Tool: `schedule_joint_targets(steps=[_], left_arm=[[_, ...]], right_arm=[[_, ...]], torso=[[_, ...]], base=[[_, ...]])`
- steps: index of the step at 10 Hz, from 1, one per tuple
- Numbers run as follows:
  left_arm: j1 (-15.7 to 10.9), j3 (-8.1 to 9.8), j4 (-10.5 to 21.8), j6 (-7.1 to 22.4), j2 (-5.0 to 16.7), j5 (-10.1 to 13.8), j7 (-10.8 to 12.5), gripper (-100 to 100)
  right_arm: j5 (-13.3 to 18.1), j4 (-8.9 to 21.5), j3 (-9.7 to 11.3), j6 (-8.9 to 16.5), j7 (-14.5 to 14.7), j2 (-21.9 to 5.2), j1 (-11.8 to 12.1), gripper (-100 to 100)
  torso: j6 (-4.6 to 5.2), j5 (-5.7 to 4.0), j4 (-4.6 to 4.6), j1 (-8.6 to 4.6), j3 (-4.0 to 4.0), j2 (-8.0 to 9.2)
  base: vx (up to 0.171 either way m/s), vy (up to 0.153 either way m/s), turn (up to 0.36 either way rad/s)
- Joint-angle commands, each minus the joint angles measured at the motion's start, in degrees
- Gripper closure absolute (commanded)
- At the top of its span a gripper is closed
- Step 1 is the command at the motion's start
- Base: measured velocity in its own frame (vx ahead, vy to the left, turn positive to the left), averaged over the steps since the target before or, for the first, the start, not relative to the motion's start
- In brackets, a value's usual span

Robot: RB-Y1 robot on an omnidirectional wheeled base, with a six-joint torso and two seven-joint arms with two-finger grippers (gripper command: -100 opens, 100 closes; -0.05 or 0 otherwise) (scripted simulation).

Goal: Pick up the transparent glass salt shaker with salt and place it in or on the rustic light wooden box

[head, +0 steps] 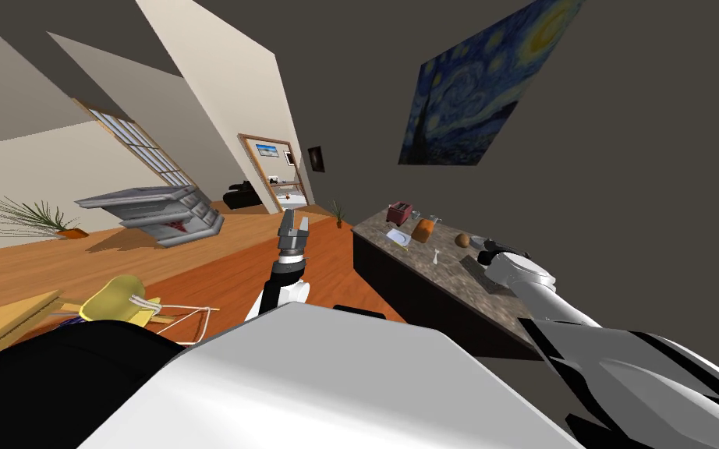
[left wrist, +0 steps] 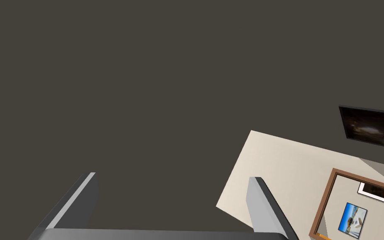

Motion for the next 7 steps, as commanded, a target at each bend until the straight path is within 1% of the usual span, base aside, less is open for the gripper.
schedule_joint_targets(steps=[1,2,3,4,5,6,7], left_arm=[[0.0,0.0,0.0,0.0,0.0,0.0,0.0,0],[0.0,0.0,0.0,0.0,0.0,0.0,0.0,0],[0.0,0.0,0.0,0.0,0.0,0.0,0.0,0],[-0.01,0.0,0.0,0.0,0.0,0.0,0.0,0],[0.0,0.0,0.0,0.0,0.0,0.0,0.0,0],[0.0,0.0,0.0,0.0,0.0,0.0,0.0,0],[-0.01,0.0,0.0,0.0,0.0,0.0,0.0,0]], right_arm=[[0.15,2.86,0.13,-0.14,-0.69,-0.09,-0.24,-100],[0.15,3.16,0.13,-0.14,-0.69,-0.09,-0.24,-100],[1.49,4.86,3.07,-1.1,-2.58,-2.47,-2.89,-100],[1.49,7.45,3.32,-1.1,-4.53,-2.47,-3.96,-100],[1.49,9.36,3.32,-1.1,-4.88,-2.47,-3.96,-100],[2.83,12.69,6.21,-2.06,-8.15,-4.86,-7.69,-100],[0.27,9.59,6.51,-2.06,-5.71,-4.86,-6.54,-100]], torso=[[0.0,0.0,0.0,0.0,0.0,0.0],[0.0,-0.02,-0.02,-0.05,-0.05,-0.08],[-0.01,-0.03,-0.04,-0.08,-0.08,-0.13],[-0.09,0.01,-0.01,0.02,-0.02,-0.01],[-0.01,0.01,0.01,0.02,0.04,0.07],[0.01,-0.01,0.01,-0.02,0.02,0.03],[-0.04,0.02,0.02,0.08,0.04,0.08]], base=[[-0.003,0.008,-0.023],[0.0,0.0,0.0],[-0.055,0.024,0.148],[-0.069,0.024,0.08],[-0.037,0.017,-0.016],[-0.054,0.043,0.097],[-0.063,0.038,0.08]])
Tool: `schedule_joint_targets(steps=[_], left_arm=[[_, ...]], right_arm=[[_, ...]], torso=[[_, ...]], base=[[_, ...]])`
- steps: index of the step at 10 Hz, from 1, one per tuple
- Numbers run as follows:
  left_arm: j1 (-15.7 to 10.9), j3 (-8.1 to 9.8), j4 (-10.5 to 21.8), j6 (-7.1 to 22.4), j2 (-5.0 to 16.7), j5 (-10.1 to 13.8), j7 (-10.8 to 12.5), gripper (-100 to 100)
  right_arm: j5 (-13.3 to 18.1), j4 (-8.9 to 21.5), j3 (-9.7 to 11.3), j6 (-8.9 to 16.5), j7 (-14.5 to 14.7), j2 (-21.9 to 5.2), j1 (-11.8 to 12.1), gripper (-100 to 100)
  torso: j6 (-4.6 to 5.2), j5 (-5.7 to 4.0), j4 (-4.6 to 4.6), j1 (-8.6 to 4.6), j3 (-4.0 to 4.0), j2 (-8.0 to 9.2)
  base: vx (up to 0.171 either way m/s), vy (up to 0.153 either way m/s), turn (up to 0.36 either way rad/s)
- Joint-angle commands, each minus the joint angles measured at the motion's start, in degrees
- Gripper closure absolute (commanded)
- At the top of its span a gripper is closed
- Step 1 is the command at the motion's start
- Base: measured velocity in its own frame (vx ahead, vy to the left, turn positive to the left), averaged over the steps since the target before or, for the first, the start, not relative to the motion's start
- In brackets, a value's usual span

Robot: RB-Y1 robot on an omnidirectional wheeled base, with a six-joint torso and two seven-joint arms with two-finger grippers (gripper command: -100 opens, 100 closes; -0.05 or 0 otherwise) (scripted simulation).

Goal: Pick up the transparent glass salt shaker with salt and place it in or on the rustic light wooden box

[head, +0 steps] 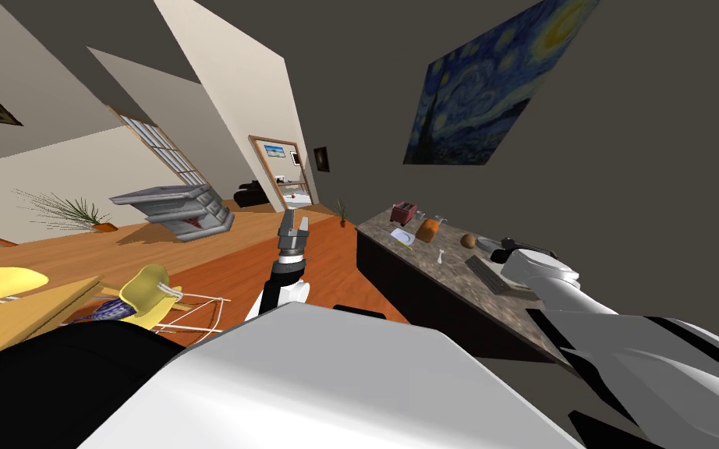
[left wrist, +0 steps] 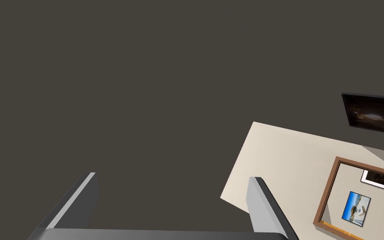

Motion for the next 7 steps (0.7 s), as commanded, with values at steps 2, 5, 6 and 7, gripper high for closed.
schedule_joint_targets(steps=[2,5,6,7], left_arm=[[0.0,0.0,0.0,0.0,0.0,0.0,0.0,0],[0.01,0.01,0.0,0.0,0.0,0.0,0.0,0],[0.01,0.01,0.0,0.0,0.0,0.0,0.0,0],[0.01,0.01,0.0,0.0,0.0,0.0,0.0,0]], right_arm=[[3.14,4.8,0.78,-0.89,-4.8,-0.29,-1.56,-100],[3.14,6.14,0.78,-0.89,-4.91,-0.29,-1.56,-100],[1.92,4.81,0.53,-0.28,-3.7,-0.42,-0.76,-100],[2.06,4.96,0.56,-0.39,-3.92,-0.41,-0.84,0]], torso=[[0.04,-0.03,-0.01,-0.08,-0.02,-0.04],[0.03,-0.06,-0.05,-0.2,-0.12,-0.2],[0.02,-0.06,-0.06,-0.19,-0.13,-0.23],[0.03,-0.06,-0.06,-0.19,-0.13,-0.23]], base=[[-0.028,0.009,0.003],[0.0,0.0,0.0],[0.0,0.0,0.0],[0.0,0.0,0.0]])
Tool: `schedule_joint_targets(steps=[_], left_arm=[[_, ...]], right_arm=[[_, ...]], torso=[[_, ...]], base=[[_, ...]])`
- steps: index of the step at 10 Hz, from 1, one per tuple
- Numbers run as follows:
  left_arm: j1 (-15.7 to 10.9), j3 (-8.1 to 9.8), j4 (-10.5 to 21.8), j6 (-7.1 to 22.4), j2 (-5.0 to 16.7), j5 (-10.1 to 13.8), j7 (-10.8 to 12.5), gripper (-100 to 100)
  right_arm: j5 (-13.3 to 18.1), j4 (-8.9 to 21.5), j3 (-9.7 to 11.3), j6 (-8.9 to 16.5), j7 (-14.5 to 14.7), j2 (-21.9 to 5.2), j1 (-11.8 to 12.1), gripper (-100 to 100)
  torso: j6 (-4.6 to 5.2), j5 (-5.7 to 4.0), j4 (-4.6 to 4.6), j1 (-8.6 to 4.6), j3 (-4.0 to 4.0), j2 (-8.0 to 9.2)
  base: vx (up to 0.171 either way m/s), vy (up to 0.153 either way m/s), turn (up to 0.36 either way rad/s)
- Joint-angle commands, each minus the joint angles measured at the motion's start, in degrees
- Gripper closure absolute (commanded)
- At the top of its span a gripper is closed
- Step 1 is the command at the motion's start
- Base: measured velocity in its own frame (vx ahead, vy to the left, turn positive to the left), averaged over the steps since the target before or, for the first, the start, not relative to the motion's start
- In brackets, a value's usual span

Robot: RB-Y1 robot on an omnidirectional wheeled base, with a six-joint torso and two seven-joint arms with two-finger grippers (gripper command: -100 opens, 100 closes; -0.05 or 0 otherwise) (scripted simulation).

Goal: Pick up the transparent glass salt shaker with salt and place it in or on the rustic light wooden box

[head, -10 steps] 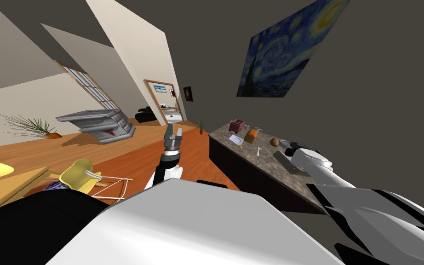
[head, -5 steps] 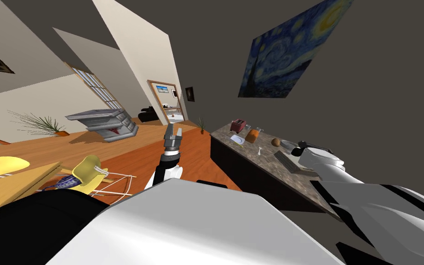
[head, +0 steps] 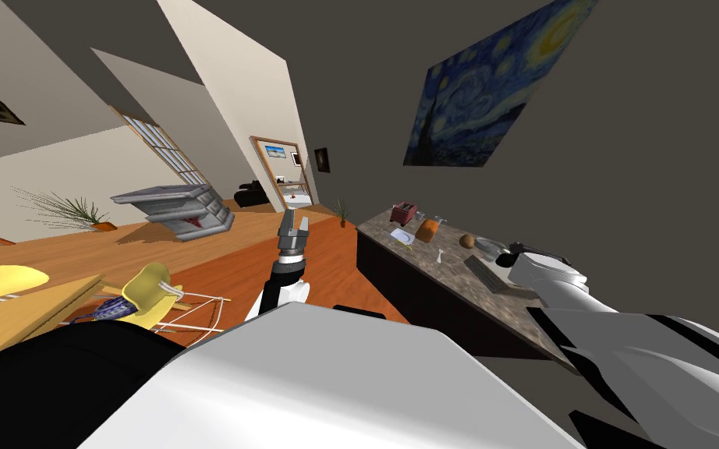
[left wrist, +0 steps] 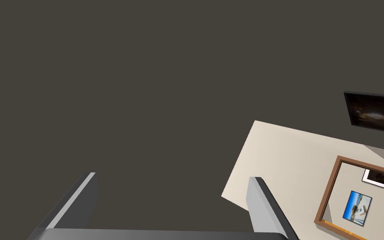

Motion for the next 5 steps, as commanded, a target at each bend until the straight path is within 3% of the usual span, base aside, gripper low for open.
schedule_joint_targets(steps=[1,5], left_arm=[[0.0,0.0,0.0,0.0,0.0,0.0,0.0,0],[0.0,0.0,0.0,0.0,0.0,0.0,0.0,0]], right_arm=[[0.0,0.0,0.0,0.0,0.0,0.0,0.0,0],[0.0,0.0,0.0,0.0,0.0,0.0,0.0,0]], torso=[[0.0,0.0,0.0,0.0,0.0,0.0],[0.0,0.0,0.0,0.0,0.0,0.0]], base=[[0.0,0.0,0.0],[0.0,0.0,0.0]])
